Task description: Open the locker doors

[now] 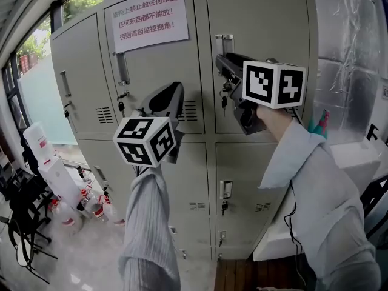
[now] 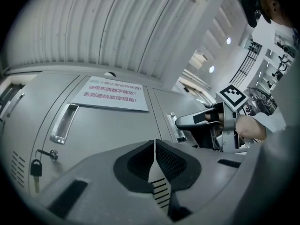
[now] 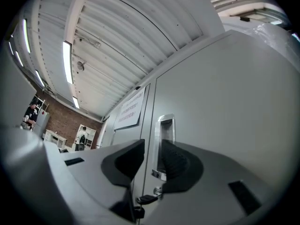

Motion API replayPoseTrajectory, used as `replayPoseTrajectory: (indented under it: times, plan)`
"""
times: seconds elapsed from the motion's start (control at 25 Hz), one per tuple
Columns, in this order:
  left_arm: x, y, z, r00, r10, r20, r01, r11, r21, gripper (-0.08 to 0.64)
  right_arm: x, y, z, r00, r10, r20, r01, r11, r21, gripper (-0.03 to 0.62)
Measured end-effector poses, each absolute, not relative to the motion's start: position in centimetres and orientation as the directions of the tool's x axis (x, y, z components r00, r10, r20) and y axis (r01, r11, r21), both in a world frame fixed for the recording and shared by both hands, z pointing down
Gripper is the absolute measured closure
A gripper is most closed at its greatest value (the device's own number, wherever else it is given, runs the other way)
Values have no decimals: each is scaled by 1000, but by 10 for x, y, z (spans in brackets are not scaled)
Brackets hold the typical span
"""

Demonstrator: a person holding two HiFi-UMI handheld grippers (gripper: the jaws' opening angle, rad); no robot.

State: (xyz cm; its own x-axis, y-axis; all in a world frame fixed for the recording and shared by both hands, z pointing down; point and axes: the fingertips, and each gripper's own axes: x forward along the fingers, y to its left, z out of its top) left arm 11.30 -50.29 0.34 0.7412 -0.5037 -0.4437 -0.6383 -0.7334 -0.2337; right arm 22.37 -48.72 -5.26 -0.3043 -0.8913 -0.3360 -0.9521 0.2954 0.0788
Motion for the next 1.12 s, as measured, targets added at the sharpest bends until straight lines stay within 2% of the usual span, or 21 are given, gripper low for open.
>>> replayPoseTrajectory:
  times: [0.44,0.76,1.12]
  plan:
    - [115,-505,11,761,-483,-433,-614,-751,-241,543,217,-498,-58,-171,-927,-335,-984,145,99,497]
    - [114,-500,16,775,-466,-426,-594,-768,-240,543,214,-492,-58,-182,-934,-309,-982,158,101,497]
    - [109,-480,24,794,-447,-412,-568,-787,-240,543,204,-456,-59,-176,-920,-349,-984,155,88,499]
